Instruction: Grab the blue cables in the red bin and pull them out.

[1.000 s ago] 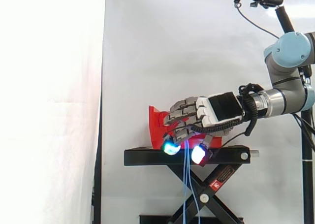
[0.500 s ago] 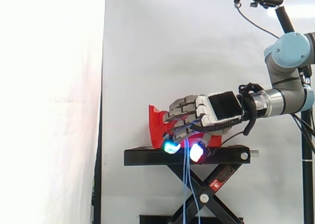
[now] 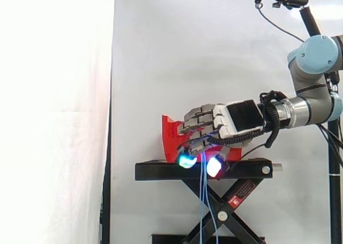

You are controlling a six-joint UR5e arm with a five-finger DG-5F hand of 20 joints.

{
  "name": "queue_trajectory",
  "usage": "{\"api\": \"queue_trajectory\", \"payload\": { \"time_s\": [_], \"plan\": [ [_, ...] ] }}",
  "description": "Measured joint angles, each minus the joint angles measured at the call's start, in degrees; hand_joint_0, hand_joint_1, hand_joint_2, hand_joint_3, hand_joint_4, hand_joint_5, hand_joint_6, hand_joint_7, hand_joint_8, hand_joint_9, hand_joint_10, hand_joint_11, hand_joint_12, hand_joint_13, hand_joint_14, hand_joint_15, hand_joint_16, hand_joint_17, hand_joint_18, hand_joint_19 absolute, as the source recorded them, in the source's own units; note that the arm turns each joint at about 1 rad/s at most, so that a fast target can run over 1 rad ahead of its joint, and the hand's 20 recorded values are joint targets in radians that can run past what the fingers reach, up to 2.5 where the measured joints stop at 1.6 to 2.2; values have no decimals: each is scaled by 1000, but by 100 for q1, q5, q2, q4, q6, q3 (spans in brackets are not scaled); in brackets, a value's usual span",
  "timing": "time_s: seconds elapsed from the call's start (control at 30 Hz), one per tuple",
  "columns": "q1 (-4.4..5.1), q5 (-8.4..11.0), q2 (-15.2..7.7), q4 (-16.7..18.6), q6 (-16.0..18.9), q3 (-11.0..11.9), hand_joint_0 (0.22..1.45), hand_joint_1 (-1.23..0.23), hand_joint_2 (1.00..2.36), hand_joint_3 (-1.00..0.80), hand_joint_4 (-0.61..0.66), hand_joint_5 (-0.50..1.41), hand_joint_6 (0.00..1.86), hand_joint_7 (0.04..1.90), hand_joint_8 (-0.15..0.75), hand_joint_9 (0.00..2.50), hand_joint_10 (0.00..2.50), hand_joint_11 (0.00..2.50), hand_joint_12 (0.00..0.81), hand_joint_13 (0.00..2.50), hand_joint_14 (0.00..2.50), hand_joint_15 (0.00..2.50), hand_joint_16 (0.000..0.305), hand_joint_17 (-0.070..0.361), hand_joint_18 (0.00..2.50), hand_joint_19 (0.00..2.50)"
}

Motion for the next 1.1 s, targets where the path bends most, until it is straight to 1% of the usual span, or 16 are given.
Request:
{"api": "queue_trajectory", "payload": {
  "time_s": [0.2, 1.1],
  "plan": [
    [15, 8, 0, 18, 2, -42, 840, -821, 1000, -1000, 220, 914, 170, 753, 268, 932, 20, 574, 324, 656, 17, 458, 42, 94, 475, 639],
    [27, 18, -2, 80, 42, -54, 840, -819, 1000, -1000, 219, 928, 153, 766, 269, 934, 20, 567, 323, 661, 17, 452, 41, 93, 476, 638]
  ]
}}
